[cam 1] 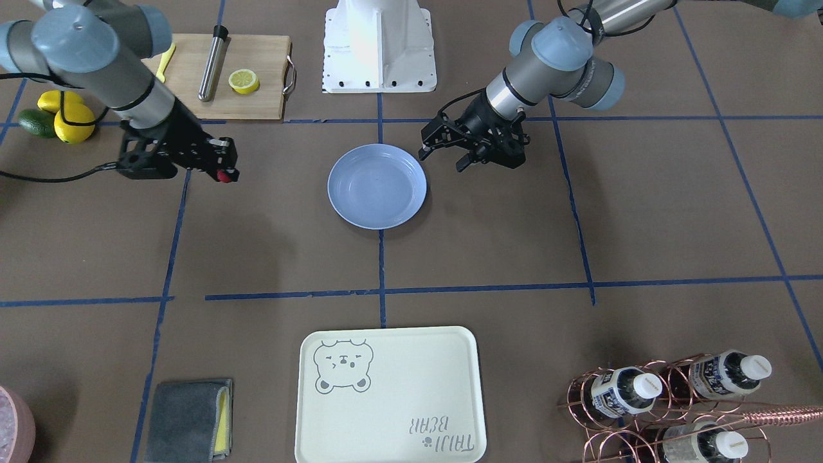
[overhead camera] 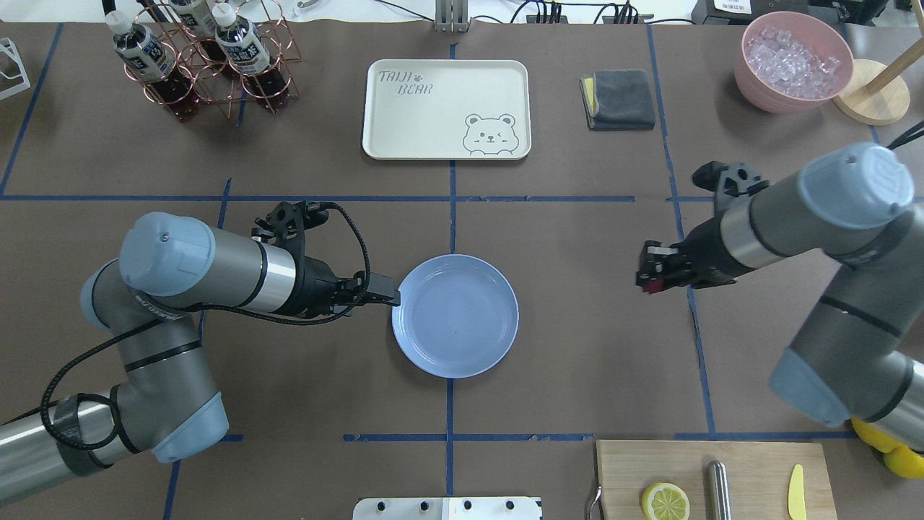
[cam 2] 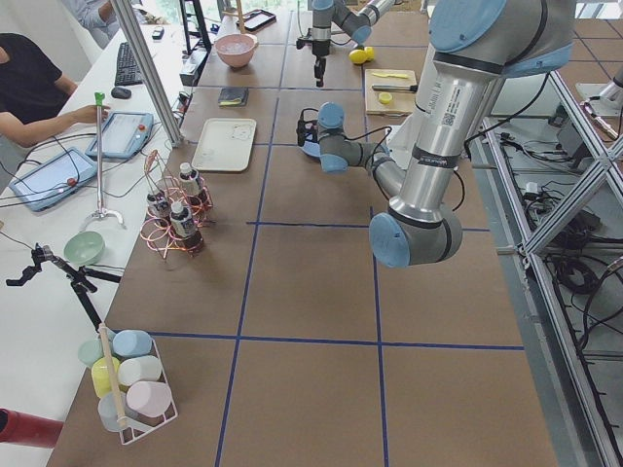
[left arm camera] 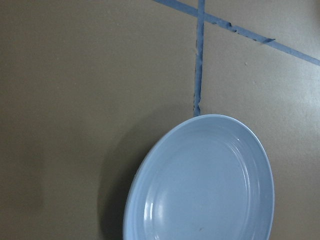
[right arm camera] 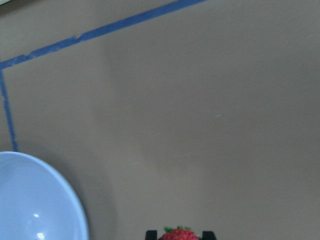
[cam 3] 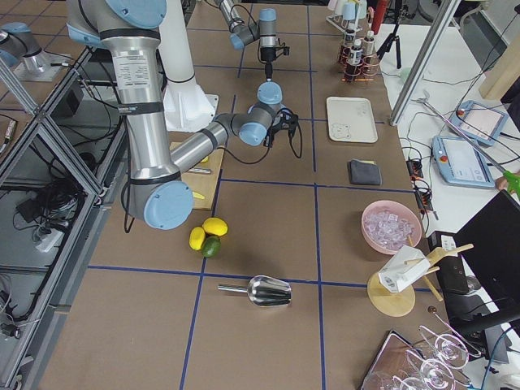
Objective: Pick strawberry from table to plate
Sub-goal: 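Carry the strawberry with the right gripper over the plate while left releases it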
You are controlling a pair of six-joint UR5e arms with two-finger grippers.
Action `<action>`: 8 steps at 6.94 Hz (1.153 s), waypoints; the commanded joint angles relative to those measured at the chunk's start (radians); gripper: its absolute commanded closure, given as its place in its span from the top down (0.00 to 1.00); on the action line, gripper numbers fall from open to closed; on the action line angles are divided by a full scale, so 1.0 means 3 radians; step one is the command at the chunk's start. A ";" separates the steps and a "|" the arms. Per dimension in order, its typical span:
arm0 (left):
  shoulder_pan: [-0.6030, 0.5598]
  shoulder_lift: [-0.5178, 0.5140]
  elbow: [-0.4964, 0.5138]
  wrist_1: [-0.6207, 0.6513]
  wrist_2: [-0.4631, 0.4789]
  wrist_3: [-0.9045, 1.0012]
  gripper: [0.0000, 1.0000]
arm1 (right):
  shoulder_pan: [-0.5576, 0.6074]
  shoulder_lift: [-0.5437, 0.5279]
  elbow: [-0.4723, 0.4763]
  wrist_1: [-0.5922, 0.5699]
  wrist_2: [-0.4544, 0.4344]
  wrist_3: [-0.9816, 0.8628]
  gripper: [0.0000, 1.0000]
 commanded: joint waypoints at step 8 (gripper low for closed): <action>-0.0455 0.0943 -0.0414 0.0000 -0.0228 0.0531 1.00 | -0.0818 0.1754 -0.1267 -0.1012 -0.1092 0.0911 0.00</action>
